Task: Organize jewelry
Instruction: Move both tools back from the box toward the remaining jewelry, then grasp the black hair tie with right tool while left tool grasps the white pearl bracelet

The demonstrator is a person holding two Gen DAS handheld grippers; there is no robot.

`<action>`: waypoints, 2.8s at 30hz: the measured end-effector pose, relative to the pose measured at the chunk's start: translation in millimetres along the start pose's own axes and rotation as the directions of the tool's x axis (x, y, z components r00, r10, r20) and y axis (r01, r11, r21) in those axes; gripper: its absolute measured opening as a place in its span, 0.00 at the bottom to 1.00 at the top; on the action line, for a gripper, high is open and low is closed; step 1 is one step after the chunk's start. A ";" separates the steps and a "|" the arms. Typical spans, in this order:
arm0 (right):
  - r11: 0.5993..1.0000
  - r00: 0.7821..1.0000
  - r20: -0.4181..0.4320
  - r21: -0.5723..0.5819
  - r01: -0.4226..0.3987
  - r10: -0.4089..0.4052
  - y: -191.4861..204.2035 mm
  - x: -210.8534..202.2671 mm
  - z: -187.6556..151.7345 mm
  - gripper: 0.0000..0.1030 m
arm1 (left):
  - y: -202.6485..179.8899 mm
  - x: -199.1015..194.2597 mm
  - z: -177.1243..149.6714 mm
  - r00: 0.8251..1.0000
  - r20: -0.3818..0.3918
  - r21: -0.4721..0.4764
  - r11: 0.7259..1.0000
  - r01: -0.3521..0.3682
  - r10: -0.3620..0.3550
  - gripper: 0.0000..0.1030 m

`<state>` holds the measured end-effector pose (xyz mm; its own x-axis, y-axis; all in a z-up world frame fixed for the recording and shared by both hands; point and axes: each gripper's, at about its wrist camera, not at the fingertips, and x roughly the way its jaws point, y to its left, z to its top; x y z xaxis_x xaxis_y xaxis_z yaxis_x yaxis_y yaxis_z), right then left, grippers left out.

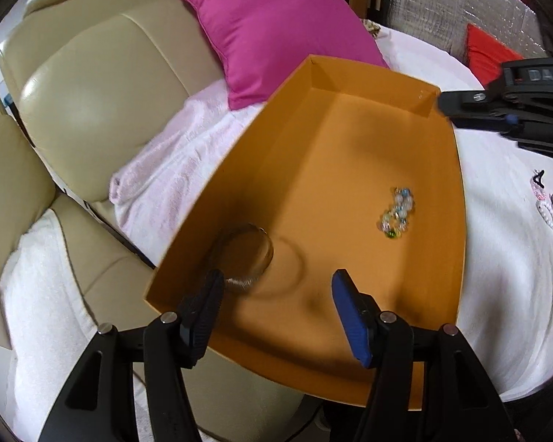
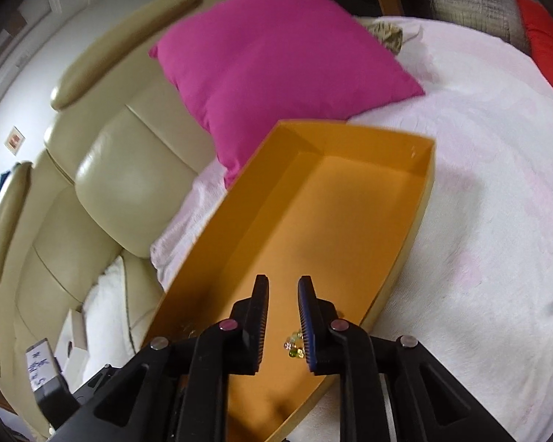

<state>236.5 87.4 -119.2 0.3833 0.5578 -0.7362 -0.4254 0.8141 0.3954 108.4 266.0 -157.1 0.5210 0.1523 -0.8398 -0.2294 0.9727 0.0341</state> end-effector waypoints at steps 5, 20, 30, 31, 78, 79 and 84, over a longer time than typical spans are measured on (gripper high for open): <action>0.999 0.994 0.109 0.031 0.011 -0.015 -35.7 -58.8 0.1 0.52 | -15.7 -27.5 9.7 0.998 0.069 0.032 0.999 -0.013 0.011 0.60; 0.891 0.897 0.344 0.442 0.106 -0.278 -292.8 -275.3 -88.8 0.58 | -209.1 -73.7 46.8 0.961 0.220 0.314 0.945 0.093 -0.167 0.65; 0.793 0.922 0.306 0.609 0.001 -0.237 -383.2 -272.6 -131.9 0.56 | -342.3 -19.5 40.8 0.922 0.107 0.419 0.858 0.298 -0.373 0.65; 0.795 0.926 0.299 0.607 0.003 -0.232 -386.4 -272.0 -133.5 0.52 | -349.8 -13.7 39.4 0.917 0.092 0.419 0.851 0.318 -0.388 0.65; 0.765 0.914 0.116 0.594 0.249 -0.388 -394.6 -236.3 -115.2 0.08 | -431.7 59.2 39.7 0.834 -0.163 0.353 0.758 0.548 -0.527 0.69; 0.764 0.913 0.121 0.595 0.249 -0.391 -394.3 -237.6 -115.4 0.08 | -434.9 58.6 38.4 0.839 -0.153 0.363 0.760 0.539 -0.522 0.69; 0.759 0.912 0.132 0.607 0.236 -0.389 -396.9 -240.8 -116.6 0.08 | -453.0 59.8 29.3 0.881 -0.106 0.462 0.762 0.455 -0.462 0.69</action>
<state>217.5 -388.9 -162.9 0.6228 0.2131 -0.7528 0.2650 0.8478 0.4593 267.6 -160.4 -206.9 0.4780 -0.3337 -0.8125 0.4419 0.8908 -0.1059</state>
